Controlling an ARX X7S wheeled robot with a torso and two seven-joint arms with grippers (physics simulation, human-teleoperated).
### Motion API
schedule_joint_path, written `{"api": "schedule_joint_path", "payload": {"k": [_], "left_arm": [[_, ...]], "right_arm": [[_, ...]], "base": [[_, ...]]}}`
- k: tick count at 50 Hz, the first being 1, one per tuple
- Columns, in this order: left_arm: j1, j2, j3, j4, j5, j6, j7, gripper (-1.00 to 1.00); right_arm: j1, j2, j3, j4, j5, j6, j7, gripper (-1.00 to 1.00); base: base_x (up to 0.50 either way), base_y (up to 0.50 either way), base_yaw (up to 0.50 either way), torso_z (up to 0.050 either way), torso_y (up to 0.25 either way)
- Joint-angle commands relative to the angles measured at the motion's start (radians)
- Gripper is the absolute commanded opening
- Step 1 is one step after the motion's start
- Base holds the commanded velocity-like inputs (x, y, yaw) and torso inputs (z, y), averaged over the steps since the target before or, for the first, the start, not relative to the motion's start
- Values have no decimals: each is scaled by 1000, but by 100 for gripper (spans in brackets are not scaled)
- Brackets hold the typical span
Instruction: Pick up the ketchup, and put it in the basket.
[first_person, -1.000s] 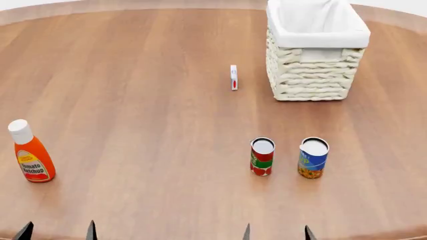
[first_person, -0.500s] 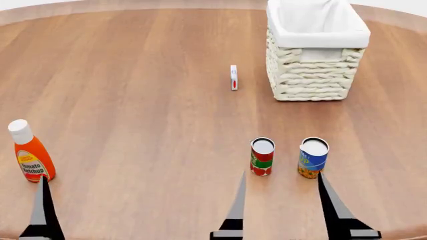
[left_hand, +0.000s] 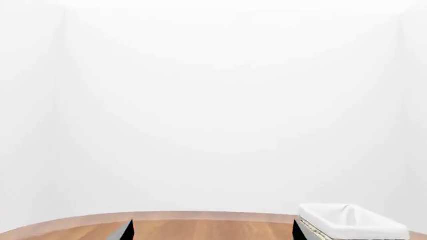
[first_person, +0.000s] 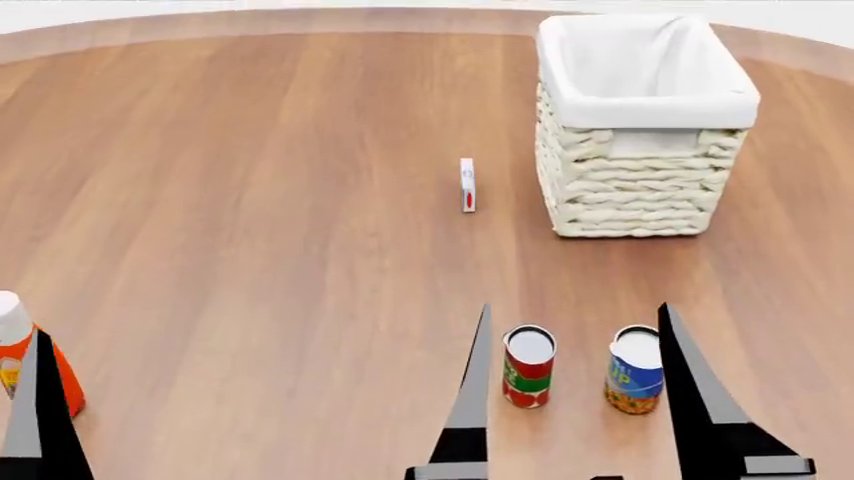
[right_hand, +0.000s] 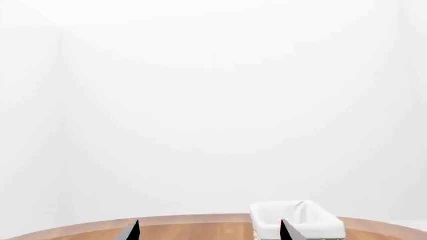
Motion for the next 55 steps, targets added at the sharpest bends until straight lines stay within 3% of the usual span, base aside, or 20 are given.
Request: {"api": "schedule_joint_path", "payload": {"k": [1,55], "left_arm": [[-20,5,9,-50,45,35,14,100],[-25,-37,50,-55,-5,27,-34,100]], "right_arm": [[12,-7,17,43,-8,-37,-10,100],[15,40,-4,74,62,-55,51,100]], "base": [[500,0,0,0,0],[500,0,0,0,1]]}}
